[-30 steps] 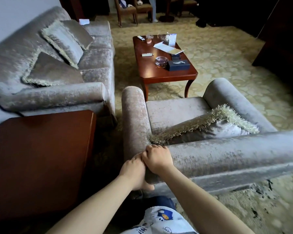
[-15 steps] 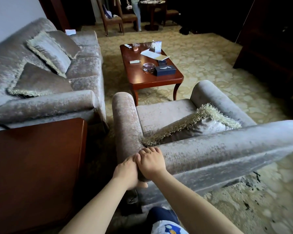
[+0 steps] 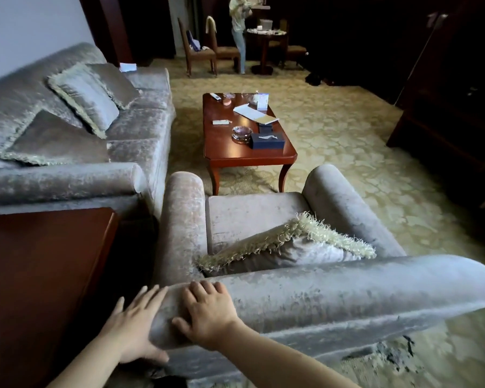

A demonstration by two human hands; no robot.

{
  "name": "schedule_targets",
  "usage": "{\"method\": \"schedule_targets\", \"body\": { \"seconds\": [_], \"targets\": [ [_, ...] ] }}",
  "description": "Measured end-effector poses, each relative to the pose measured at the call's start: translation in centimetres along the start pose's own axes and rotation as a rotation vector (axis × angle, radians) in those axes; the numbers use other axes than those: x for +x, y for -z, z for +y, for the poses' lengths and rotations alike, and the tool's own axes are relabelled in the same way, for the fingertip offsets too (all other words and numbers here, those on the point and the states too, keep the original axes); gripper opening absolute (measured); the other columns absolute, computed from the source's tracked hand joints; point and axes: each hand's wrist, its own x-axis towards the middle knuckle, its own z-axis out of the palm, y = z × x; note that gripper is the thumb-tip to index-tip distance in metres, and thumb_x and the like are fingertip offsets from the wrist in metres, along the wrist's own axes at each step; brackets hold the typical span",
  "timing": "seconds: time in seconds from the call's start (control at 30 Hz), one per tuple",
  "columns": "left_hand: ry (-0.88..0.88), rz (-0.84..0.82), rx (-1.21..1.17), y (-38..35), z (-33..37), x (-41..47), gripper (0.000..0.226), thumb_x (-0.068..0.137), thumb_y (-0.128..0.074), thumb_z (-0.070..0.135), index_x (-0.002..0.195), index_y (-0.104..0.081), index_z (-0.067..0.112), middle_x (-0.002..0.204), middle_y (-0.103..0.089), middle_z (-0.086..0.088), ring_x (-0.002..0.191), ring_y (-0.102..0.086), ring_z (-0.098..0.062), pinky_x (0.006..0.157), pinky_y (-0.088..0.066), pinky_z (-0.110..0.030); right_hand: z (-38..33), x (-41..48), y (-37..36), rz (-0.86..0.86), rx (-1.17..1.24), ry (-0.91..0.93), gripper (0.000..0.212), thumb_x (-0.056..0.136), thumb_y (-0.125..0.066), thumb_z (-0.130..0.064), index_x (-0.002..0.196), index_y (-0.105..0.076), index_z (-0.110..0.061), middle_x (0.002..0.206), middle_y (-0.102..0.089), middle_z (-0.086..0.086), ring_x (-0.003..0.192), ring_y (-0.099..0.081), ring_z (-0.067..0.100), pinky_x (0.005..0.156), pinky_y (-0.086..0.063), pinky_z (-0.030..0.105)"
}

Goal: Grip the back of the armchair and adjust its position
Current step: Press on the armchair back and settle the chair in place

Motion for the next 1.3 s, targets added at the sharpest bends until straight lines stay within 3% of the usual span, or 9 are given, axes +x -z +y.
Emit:
{"method": "schedule_targets", "body": {
  "seconds": [0.2, 0.37, 0.47, 0.6, 0.73, 0.83, 1.03, 1.13, 1.3],
  "targets": [
    [0.224, -0.024, -0.004, -2.1, 0.1, 3.1, 0.139, 0.048, -0.072, 0.071, 0.139, 0.028, 0.038, 0.156, 0.022, -0.002, 0.141, 0.024, -0.024, 0.113, 0.005, -0.056, 11.5, -5.1, 3.2, -0.046, -0.072, 0.005, 0.069, 0.088, -0.030, -0.064, 0.130, -0.043, -0.011, 0.133, -0.048, 0.016, 0.123, -0.043, 0.033, 0.102, -0.033, 0.047],
    [0.525, -0.170, 0.272, 0.2, 6.7, 3.9, 0.133, 0.063, -0.071, 0.062, 0.146, 0.019, 0.009, 0.155, 0.024, -0.015, 0.141, 0.023, -0.036, 0.111, 0.000, -0.063, 16.0, -8.3, 3.2, 0.003, -0.080, 0.022, 0.070, 0.087, -0.027, -0.063, 0.133, -0.043, -0.012, 0.136, -0.049, 0.014, 0.123, -0.045, 0.033, 0.103, -0.035, 0.043],
    [0.308, -0.100, 0.122, 3.0, 13.8, 6.3, 0.134, 0.059, -0.070, 0.067, 0.148, 0.014, 0.012, 0.156, 0.018, -0.015, 0.142, 0.020, -0.035, 0.109, 0.003, -0.065, 18.8, -9.9, 3.8, 0.055, -0.060, -0.100, 0.070, 0.088, -0.024, -0.064, 0.131, -0.046, -0.014, 0.134, -0.051, 0.012, 0.123, -0.047, 0.032, 0.103, -0.035, 0.043],
    [-0.154, 0.352, -0.181, 3.3, 26.2, 9.5, 0.098, 0.078, -0.039, 0.075, 0.151, -0.002, 0.021, 0.160, 0.002, -0.001, 0.145, 0.011, -0.019, 0.114, 0.007, -0.048, 26.8, -13.4, 5.8, 0.129, -0.103, -0.421, 0.067, 0.091, -0.026, -0.062, 0.140, -0.038, -0.019, 0.148, -0.041, 0.007, 0.133, -0.039, 0.026, 0.108, -0.028, 0.040],
    [-0.106, 0.504, -0.121, -1.5, 32.4, 10.1, 0.080, 0.085, -0.013, 0.068, 0.148, -0.020, 0.020, 0.157, -0.020, -0.006, 0.144, -0.015, -0.023, 0.116, -0.002, -0.046, 33.7, -19.7, 6.6, 0.067, -0.147, -0.665, 0.066, 0.088, -0.020, -0.069, 0.137, -0.040, -0.029, 0.149, -0.039, -0.004, 0.141, -0.026, 0.018, 0.110, -0.020, 0.041],
    [-0.097, 0.583, -0.112, -2.2, 31.9, 10.7, 0.085, 0.082, -0.007, 0.069, 0.145, -0.033, 0.018, 0.152, -0.034, -0.007, 0.140, -0.030, -0.025, 0.115, -0.013, -0.047, 35.2, -21.0, 6.7, 0.008, -0.124, -0.598, 0.068, 0.089, -0.017, -0.070, 0.141, -0.035, -0.029, 0.151, -0.035, -0.007, 0.143, -0.023, 0.015, 0.111, -0.018, 0.040],
    [0.132, 0.506, -0.121, -1.6, 33.8, 10.8, 0.073, 0.090, -0.014, 0.065, 0.148, -0.023, 0.022, 0.157, -0.021, 0.000, 0.144, -0.015, -0.019, 0.116, -0.003, -0.047, 35.5, -21.1, 7.3, -0.012, -0.095, -0.449, 0.073, 0.087, -0.020, -0.072, 0.140, -0.034, -0.025, 0.148, -0.039, 0.000, 0.139, -0.026, 0.023, 0.110, -0.016, 0.047],
    [0.285, 0.516, -0.207, -0.5, 38.8, 11.6, 0.075, 0.090, -0.019, 0.065, 0.148, -0.019, 0.018, 0.158, -0.016, -0.004, 0.146, -0.006, -0.021, 0.114, 0.003, -0.052, 37.8, -21.7, 8.2, -0.101, -0.068, -0.242, 0.076, 0.087, -0.018, -0.072, 0.144, -0.030, -0.024, 0.151, -0.034, 0.000, 0.140, -0.025, 0.021, 0.112, -0.016, 0.045],
    [0.248, 0.595, -0.348, 3.1, 53.7, 16.1, 0.080, 0.090, -0.029, 0.061, 0.150, -0.009, 0.012, 0.159, -0.008, -0.006, 0.146, -0.003, -0.021, 0.116, 0.002, -0.049, 47.1, -24.2, 13.9, -0.113, -0.170, -0.104, 0.064, 0.094, -0.024, -0.060, 0.145, -0.028, -0.021, 0.150, -0.035, 0.006, 0.138, -0.032, 0.022, 0.113, -0.020, 0.043]
  ]
}}
